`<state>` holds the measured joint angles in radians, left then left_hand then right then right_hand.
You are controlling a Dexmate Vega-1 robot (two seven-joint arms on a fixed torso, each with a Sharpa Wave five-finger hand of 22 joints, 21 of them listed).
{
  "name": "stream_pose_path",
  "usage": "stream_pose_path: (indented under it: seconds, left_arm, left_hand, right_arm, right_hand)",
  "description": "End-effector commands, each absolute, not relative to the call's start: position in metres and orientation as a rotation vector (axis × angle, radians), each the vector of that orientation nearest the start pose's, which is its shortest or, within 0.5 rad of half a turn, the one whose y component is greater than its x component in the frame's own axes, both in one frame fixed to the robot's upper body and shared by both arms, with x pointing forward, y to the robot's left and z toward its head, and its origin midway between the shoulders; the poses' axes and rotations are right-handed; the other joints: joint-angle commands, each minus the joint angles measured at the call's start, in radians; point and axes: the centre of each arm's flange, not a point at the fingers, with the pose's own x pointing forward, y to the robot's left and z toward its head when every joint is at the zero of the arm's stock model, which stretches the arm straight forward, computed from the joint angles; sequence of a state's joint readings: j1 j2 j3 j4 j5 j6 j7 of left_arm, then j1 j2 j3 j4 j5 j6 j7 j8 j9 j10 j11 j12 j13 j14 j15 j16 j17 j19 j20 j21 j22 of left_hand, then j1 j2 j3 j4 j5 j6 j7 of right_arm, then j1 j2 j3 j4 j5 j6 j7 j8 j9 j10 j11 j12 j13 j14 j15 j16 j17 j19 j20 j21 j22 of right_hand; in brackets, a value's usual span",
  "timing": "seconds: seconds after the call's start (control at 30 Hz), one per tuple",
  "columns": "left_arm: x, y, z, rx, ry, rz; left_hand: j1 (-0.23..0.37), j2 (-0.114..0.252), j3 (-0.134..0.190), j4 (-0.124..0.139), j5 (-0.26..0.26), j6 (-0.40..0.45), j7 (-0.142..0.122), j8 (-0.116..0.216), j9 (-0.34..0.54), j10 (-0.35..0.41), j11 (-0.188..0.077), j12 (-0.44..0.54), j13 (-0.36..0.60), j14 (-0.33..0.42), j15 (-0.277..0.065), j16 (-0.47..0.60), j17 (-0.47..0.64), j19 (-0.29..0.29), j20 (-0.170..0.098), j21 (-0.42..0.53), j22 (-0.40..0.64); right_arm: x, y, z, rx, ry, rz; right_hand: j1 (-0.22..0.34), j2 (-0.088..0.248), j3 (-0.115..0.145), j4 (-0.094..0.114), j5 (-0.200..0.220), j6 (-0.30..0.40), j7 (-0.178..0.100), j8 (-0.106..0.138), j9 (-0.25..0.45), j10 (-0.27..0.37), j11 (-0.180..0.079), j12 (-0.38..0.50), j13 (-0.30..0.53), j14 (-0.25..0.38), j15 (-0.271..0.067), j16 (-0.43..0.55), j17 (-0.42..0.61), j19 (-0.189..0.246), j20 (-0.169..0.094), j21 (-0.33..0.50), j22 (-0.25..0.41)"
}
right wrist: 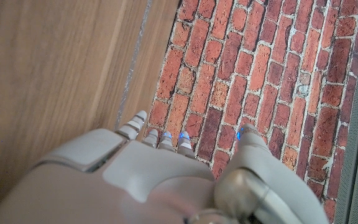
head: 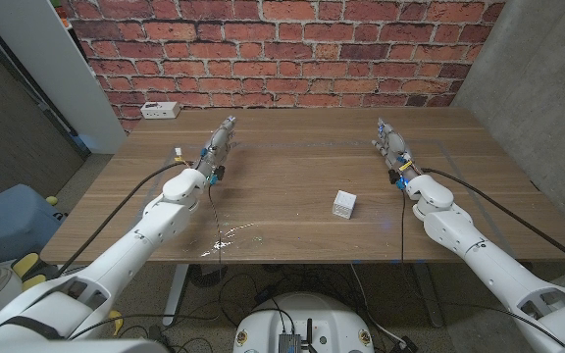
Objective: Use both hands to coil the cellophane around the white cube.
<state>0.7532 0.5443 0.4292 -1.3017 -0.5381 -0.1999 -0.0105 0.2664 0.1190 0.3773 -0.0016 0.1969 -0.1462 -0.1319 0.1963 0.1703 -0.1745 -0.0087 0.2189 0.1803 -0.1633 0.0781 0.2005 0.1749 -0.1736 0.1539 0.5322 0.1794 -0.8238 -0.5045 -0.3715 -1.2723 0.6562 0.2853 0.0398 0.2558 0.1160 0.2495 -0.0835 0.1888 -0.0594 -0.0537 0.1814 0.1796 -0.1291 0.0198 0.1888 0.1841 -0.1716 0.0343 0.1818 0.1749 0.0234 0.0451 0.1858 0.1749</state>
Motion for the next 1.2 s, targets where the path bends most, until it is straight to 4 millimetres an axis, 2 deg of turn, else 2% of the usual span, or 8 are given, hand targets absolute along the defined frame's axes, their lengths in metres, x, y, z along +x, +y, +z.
stream_pose_path:
  seconds: [0.03,0.7,1.2]
  left_arm:
    - [0.661,0.265,0.033,0.391,-0.553,-0.212]
    - [0.653,0.214,0.081,0.781,-0.62,-0.313]
    - [0.644,0.172,0.095,1.029,-0.656,-0.409]
  left_hand:
    - [0.012,-0.001,0.004,-0.009,-0.002,0.021,0.004,0.008,0.004,0.001,0.013,0.013,0.003,0.012,0.011,0.006,0.002,-0.017,0.013,-0.005,0.005]
    - [0.014,0.0,0.007,-0.017,-0.005,0.045,0.01,0.001,0.005,0.016,0.014,0.008,0.004,0.033,0.01,0.001,0.003,0.006,0.022,-0.008,0.006]
    - [0.016,0.001,0.01,-0.023,-0.007,0.047,0.011,-0.005,0.006,0.018,0.016,0.002,0.005,0.037,0.007,-0.004,0.003,0.002,0.021,-0.019,0.006]
  right_arm:
    - [0.658,-0.297,-0.033,0.061,-0.575,0.208]
    - [0.648,-0.3,-0.039,0.064,-0.584,0.193]
    - [0.64,-0.298,-0.045,0.069,-0.593,0.186]
  right_hand:
    - [0.012,0.003,0.005,-0.001,0.006,-0.002,-0.004,0.005,0.001,0.0,0.007,0.007,0.004,-0.018,0.012,0.009,0.004,0.0,0.014,0.007,0.001]
    - [0.018,0.008,0.008,-0.005,0.005,0.005,-0.008,0.007,0.002,0.004,0.011,0.008,0.004,-0.013,0.016,0.01,0.005,0.001,0.02,0.009,0.002]
    - [0.021,0.01,0.01,-0.008,0.004,0.008,-0.009,0.008,0.002,0.007,0.016,0.009,0.004,-0.012,0.017,0.01,0.005,0.001,0.018,0.01,0.002]
